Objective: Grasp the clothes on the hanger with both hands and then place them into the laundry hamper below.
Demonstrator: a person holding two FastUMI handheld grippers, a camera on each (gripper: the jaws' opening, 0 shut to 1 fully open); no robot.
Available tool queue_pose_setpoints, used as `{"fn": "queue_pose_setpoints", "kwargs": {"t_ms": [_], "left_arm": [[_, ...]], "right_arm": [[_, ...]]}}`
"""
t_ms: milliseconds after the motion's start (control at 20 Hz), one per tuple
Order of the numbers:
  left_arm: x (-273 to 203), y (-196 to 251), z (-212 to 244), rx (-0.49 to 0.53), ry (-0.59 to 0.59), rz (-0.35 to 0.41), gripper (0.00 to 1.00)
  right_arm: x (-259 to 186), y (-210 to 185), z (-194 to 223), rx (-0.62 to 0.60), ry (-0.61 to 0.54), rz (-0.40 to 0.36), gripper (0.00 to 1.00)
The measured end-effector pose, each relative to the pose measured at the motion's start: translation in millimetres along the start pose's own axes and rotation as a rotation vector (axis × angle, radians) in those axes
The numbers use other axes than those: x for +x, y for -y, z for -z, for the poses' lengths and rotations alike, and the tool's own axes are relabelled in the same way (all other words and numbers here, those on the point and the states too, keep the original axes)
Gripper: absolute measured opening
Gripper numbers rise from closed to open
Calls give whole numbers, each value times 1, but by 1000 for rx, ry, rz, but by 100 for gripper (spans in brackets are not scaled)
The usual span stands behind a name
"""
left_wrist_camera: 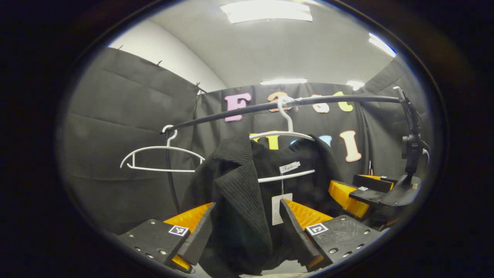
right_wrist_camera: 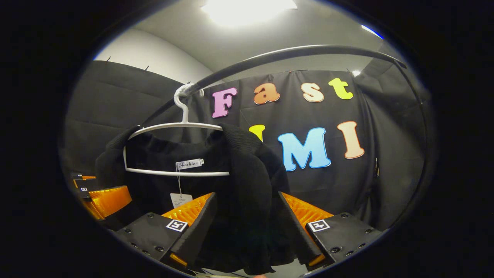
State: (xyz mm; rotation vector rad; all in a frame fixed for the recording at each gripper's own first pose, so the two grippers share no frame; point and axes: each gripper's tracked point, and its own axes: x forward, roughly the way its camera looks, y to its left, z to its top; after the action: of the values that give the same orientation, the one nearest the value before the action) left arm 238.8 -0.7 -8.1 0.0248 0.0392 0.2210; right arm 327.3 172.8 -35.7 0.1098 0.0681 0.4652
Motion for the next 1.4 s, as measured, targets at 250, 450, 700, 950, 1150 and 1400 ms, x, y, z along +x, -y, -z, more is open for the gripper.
{"fn": "queue_pose_setpoints", "kwargs": {"t_ms": [250, 450, 700, 950, 1150, 1400], "left_arm": [[15, 3, 7, 0, -10, -42, 94], [27, 5, 15, 10, -22, -78, 94], [38, 4, 24, 29, -40, -124, 94], [44, 0, 32, 27, -61, -152, 74], [45, -1, 36, 40, -78, -150, 74], [44, -2, 35, 45, -69, -123, 39]], "right_arm": [[28, 1, 9, -5, -19, -23, 97], [46, 5, 19, -8, -44, -14, 97], [60, 3, 39, 37, -121, -32, 97], [66, 0, 38, 107, -133, -49, 80], [70, -5, 27, 130, -123, -72, 70], [69, -8, 22, 47, -95, -65, 18]]}}
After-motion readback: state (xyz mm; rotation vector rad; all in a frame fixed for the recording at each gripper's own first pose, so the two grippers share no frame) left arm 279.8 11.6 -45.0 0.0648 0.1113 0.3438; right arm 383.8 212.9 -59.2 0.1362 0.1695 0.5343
